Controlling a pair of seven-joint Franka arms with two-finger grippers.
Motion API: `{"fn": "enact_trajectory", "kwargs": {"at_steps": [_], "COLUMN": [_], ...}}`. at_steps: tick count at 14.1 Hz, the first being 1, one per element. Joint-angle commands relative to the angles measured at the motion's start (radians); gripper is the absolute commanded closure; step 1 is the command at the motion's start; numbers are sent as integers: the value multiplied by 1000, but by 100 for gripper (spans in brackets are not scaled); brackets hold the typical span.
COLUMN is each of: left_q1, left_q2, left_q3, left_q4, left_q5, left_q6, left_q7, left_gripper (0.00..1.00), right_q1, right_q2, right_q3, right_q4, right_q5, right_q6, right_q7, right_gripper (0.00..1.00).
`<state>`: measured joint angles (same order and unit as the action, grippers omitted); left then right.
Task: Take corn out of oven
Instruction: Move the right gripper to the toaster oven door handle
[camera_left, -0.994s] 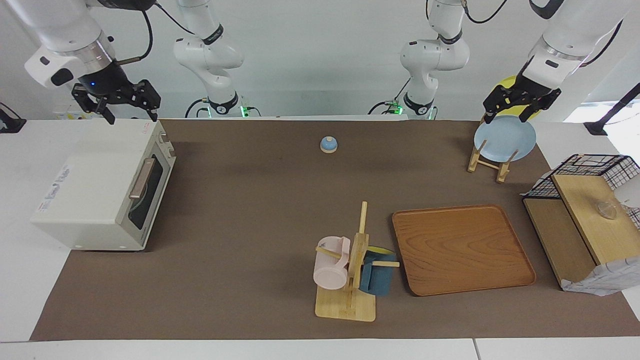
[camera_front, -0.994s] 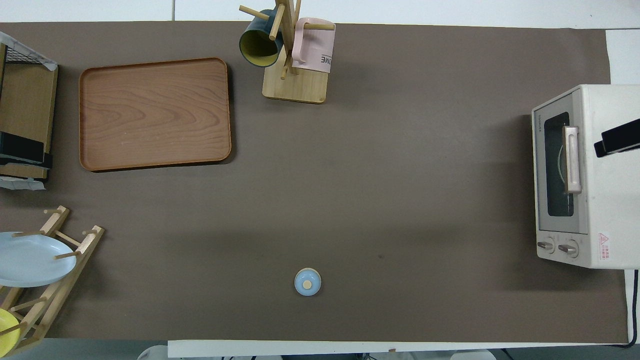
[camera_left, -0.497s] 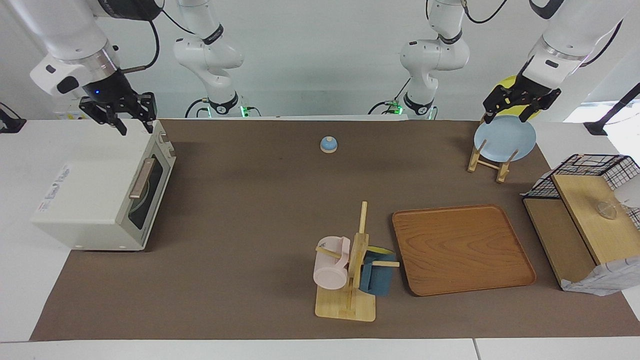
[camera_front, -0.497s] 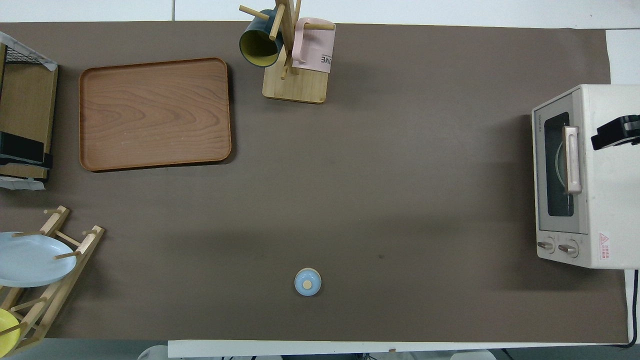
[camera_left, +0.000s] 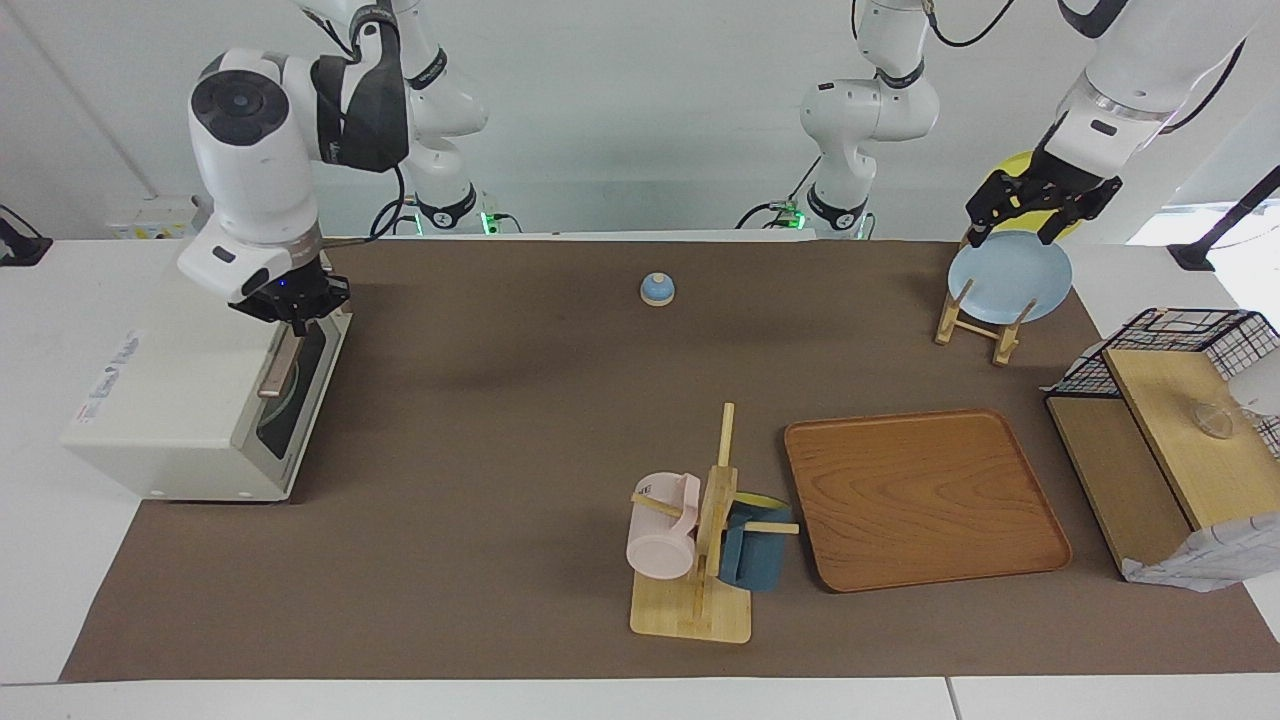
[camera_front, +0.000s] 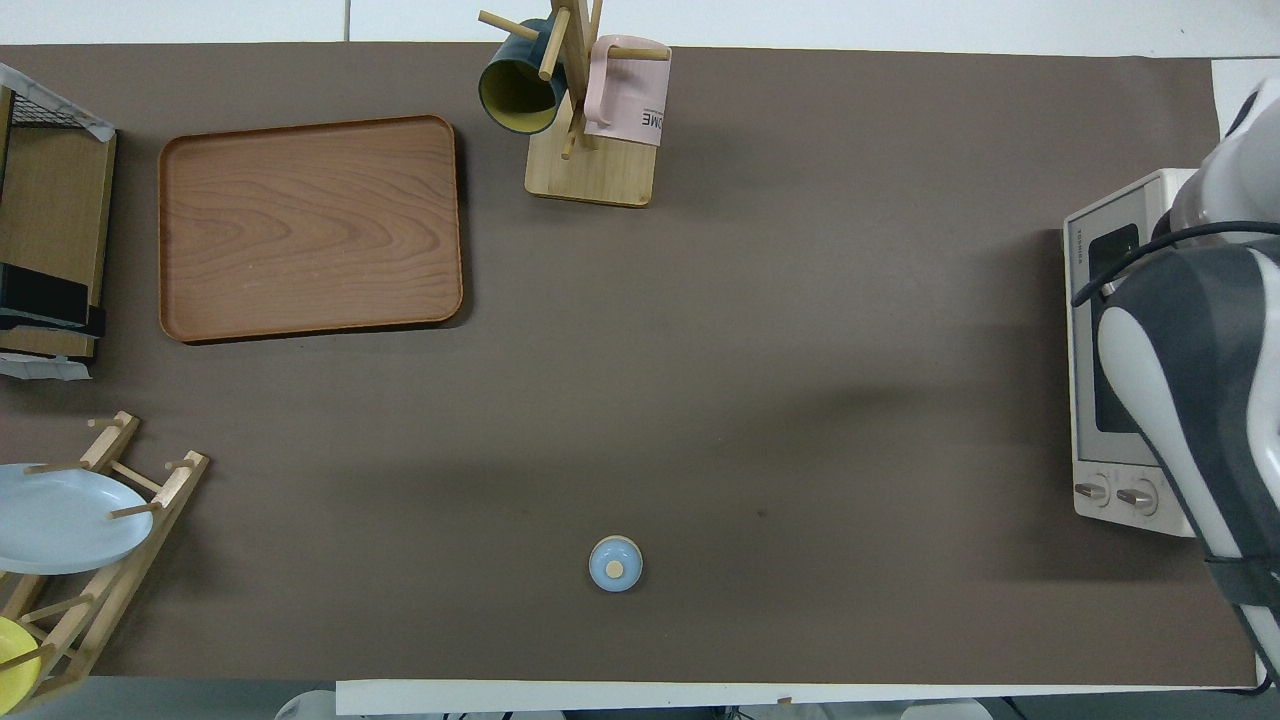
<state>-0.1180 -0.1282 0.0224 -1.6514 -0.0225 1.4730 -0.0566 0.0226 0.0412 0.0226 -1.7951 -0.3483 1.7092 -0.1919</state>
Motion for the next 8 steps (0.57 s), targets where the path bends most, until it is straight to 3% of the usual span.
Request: {"fn": "enact_trajectory", "kwargs": {"at_steps": [1,8], "left_q1": [-2,-3], "left_q2": [-14,-14], "left_q3": [2,2], "left_q4": [-7,-7], "left_q5": [18,18], "left_q6": [-11,-11], "left_q7": [9,9], "left_gripper": [0,0], "right_q1": [-10,-30], "right_q2": [25,25], "right_q3": [4,2], "right_q4": [-36,-102], "right_q5": [-76,-106], "right_q6": [38,89], "right_q7": [-14,-24], "right_gripper": [100,100]}}
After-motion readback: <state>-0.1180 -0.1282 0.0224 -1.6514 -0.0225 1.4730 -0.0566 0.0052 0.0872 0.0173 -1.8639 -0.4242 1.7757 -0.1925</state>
